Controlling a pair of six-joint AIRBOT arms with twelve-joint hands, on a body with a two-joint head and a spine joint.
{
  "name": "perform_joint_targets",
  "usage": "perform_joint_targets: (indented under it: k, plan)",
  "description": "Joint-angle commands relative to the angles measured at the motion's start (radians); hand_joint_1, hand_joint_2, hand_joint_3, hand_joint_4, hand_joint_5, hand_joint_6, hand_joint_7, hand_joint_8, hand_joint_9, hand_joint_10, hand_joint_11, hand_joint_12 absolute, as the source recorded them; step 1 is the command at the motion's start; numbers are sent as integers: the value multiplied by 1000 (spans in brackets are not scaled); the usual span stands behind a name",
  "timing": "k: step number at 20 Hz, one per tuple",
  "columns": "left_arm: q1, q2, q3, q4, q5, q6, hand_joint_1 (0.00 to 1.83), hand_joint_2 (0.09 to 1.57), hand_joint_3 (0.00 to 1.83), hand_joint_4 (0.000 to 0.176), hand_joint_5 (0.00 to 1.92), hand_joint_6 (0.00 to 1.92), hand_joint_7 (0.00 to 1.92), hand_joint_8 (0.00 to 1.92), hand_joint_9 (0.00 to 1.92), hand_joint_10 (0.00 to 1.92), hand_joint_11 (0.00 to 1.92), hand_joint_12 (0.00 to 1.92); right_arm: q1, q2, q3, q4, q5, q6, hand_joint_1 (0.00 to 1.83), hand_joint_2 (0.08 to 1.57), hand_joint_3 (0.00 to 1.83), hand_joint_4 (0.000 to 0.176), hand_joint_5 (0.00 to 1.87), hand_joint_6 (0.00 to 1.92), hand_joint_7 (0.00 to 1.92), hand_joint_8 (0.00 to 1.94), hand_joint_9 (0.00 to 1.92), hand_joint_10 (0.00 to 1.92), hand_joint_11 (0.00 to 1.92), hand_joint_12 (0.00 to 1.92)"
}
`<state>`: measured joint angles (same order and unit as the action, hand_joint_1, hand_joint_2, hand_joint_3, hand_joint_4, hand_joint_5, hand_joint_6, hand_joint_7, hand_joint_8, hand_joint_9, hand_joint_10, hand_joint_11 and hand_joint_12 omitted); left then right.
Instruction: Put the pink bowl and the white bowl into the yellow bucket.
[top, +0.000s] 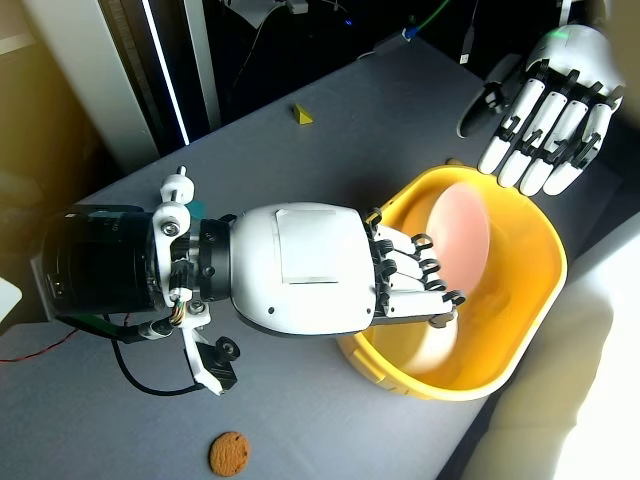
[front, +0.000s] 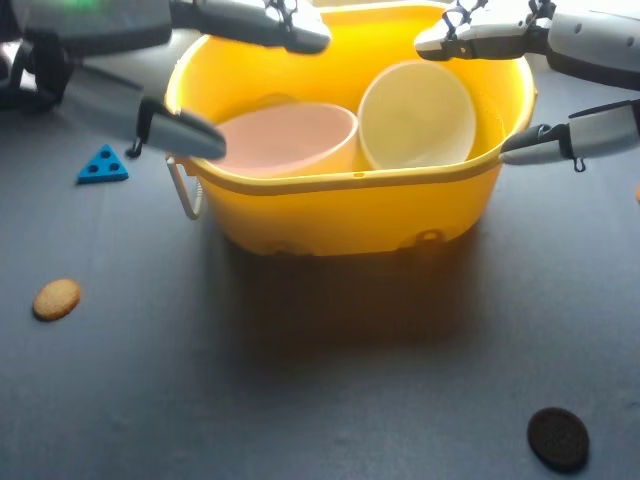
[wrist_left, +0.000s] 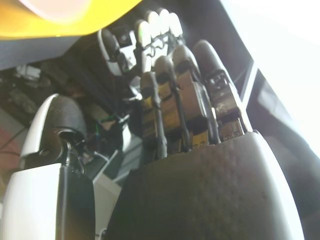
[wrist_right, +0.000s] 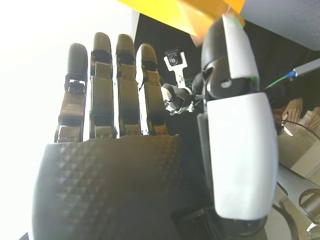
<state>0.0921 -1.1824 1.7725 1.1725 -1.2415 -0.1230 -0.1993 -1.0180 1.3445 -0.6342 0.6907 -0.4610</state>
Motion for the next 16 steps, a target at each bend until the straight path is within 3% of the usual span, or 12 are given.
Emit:
perform_joint_targets:
  k: [1,2,5,7,12,16]
  plan:
    - [2,28,-7,-84,-59,3,319,1151,0,0,198,1,248,1,208,1,0,659,6,14,4,49,96,0,719,979,0,0,171,0,264,3,230,1,0,578]
    - [19,50,-48,-72,-60,11,320,1133,0,0,186,1,233,1,190,1,0,592,5,14,4,49,99,0,681,979,0,0,135,0,215,1,181,1,0,468]
    - [77,127,-185,-50,-59,29,224,1075,0,0,109,0,144,1,104,1,0,318,2,14,4,13,113,30,589,949,0,0,100,0,176,1,145,1,0,400]
    - [79,186,-293,23,-46,17,113,1051,0,0,41,2,51,3,10,0,0,29,-2,15,4,-52,140,74,577,916,0,0,87,3,129,2,107,2,0,312]
    - [177,274,-458,41,-28,41,83,1051,0,0,0,0,7,0,0,0,0,0,-28,25,-16,-239,224,136,542,907,0,0,55,2,80,2,52,2,0,171]
    - [244,334,-587,61,1,77,82,1031,0,0,11,2,19,2,0,0,0,0,-58,48,-74,-306,261,74,480,898,0,0,5,0,24,2,3,0,0,63]
